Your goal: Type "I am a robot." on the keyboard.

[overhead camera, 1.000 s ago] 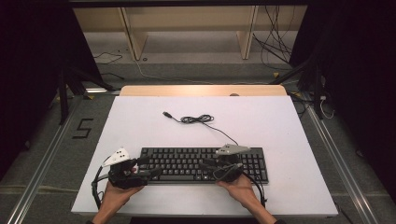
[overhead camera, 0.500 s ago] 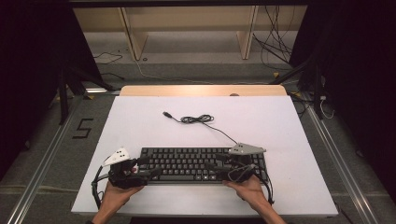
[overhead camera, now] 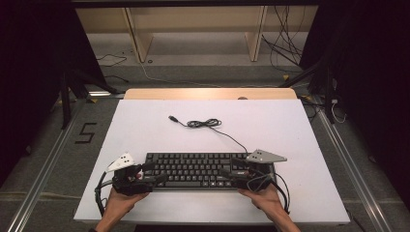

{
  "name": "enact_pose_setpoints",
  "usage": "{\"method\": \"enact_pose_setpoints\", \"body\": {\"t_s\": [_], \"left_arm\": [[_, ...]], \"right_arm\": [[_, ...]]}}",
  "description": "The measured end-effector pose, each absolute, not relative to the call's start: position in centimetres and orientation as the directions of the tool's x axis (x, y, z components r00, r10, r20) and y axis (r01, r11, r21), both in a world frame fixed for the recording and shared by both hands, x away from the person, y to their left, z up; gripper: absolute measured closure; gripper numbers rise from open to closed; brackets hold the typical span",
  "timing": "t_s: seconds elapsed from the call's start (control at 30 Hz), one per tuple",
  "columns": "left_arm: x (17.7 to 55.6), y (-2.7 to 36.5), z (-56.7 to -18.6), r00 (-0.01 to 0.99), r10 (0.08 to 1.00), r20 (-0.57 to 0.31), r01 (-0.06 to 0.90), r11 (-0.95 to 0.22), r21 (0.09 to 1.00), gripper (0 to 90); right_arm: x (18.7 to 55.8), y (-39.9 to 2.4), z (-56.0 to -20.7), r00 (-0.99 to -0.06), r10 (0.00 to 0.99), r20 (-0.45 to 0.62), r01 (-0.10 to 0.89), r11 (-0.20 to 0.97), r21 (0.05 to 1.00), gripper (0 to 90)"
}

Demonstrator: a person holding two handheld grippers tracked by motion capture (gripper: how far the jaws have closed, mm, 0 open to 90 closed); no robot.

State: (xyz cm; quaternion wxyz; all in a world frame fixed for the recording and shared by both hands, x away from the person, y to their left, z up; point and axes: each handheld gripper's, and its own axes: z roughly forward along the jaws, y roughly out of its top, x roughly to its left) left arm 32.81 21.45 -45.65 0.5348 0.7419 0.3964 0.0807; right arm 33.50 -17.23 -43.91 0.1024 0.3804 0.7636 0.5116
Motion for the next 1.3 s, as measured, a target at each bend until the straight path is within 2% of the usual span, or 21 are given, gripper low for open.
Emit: {"method": "enact_pose_setpoints", "body": {"t_s": [0.83, 1.3], "left_arm": [[32.6, 21.2, -45.6, 0.679, 0.667, -0.308, 0.502, -0.116, 0.857, 24.5], [32.3, 21.2, -45.6, 0.682, 0.665, -0.306, 0.501, -0.119, 0.857, 24.3]], "right_arm": [[30.9, -20.9, -44.3, -0.655, 0.734, 0.180, 0.432, 0.168, 0.886, 29.7], [30.4, -22.1, -44.7, -0.636, 0.755, 0.157, 0.432, 0.180, 0.884, 29.0]]}}
